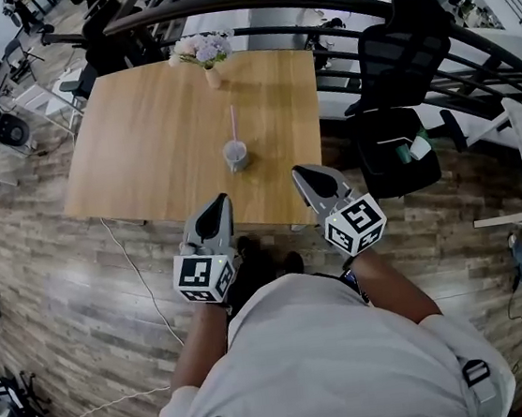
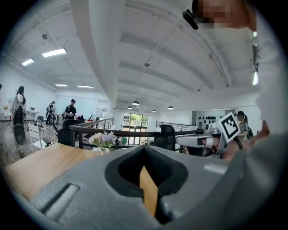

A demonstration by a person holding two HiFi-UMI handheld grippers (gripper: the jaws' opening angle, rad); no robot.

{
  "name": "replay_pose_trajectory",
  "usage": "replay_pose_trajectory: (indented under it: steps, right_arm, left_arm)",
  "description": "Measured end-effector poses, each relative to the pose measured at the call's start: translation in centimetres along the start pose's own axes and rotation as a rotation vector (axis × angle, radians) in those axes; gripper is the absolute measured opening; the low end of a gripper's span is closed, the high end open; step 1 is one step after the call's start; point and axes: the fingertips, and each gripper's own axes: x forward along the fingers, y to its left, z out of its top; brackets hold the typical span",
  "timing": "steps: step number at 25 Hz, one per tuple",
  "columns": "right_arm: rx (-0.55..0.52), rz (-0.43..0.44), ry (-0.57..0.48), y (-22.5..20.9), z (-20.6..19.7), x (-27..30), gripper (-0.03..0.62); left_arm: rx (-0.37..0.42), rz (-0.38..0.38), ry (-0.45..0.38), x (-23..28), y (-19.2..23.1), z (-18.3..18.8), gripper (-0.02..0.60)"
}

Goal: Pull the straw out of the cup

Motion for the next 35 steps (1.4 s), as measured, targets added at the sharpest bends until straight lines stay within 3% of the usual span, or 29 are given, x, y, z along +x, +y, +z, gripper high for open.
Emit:
replay_pose_trajectory:
  steps: [14, 35]
  right_arm:
    - [0.043, -0.058, 0.064, -5.4, -0.8, 5.2, 0.009]
    - [0.154, -0.033, 0.271, -9.3, -8.4, 22.4, 0.063]
  left_arm:
    - [-0.037, -0.095, 0.030, 8.6, 4.0, 0.1, 0.005]
    - [-0.087, -0.150, 0.173, 18.3, 18.1, -4.8, 0.005]
